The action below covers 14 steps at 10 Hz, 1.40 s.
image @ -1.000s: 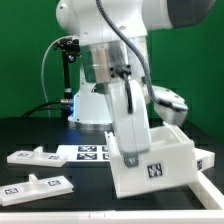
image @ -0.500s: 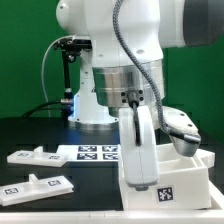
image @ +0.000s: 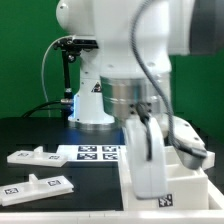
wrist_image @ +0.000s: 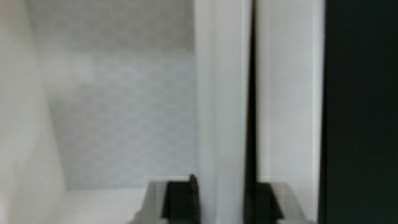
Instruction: Assemble cabinet
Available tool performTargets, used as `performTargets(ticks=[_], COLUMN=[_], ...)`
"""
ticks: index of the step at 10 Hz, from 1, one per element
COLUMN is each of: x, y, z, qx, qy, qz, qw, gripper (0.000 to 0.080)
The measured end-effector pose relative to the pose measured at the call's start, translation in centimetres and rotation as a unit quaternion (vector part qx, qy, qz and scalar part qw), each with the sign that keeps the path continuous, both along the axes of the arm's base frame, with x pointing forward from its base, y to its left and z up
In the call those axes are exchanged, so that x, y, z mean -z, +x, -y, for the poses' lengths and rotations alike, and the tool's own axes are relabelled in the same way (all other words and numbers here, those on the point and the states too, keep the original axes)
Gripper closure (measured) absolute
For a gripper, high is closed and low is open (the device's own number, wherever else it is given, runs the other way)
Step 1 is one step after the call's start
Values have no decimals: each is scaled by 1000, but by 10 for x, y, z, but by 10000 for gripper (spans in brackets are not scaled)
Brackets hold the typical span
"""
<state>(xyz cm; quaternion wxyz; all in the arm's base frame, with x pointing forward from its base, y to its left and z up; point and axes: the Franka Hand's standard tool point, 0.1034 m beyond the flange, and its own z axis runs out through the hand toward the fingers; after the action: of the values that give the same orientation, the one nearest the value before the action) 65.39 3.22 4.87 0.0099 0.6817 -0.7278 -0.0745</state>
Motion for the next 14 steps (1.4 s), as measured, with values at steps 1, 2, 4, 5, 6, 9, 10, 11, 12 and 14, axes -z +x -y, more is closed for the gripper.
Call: performTargets(ticks=[1,2,4,5,6,9,10,11,12,14], x=[-1,3,3,4,4,4,4,4,4,4], y=[6,7,9,9,9,9,8,8,8,8], z=[-7,-10,-15,-15,-15,-15,-15,-15,-15,-15], qx=[-1,-3,-8,-10,-12,-15,-15,-15,-15,-15], qy=[-5,-10,-27,-47,-64,-67,-67,-67,-67,-67], qz=[-1,1,6,7,9,9,8,8,8,8], qw=[1000,1000,1000,999,998,998,998,998,998,998], gripper=[709,709,709,709,709,709,531,531,395,82])
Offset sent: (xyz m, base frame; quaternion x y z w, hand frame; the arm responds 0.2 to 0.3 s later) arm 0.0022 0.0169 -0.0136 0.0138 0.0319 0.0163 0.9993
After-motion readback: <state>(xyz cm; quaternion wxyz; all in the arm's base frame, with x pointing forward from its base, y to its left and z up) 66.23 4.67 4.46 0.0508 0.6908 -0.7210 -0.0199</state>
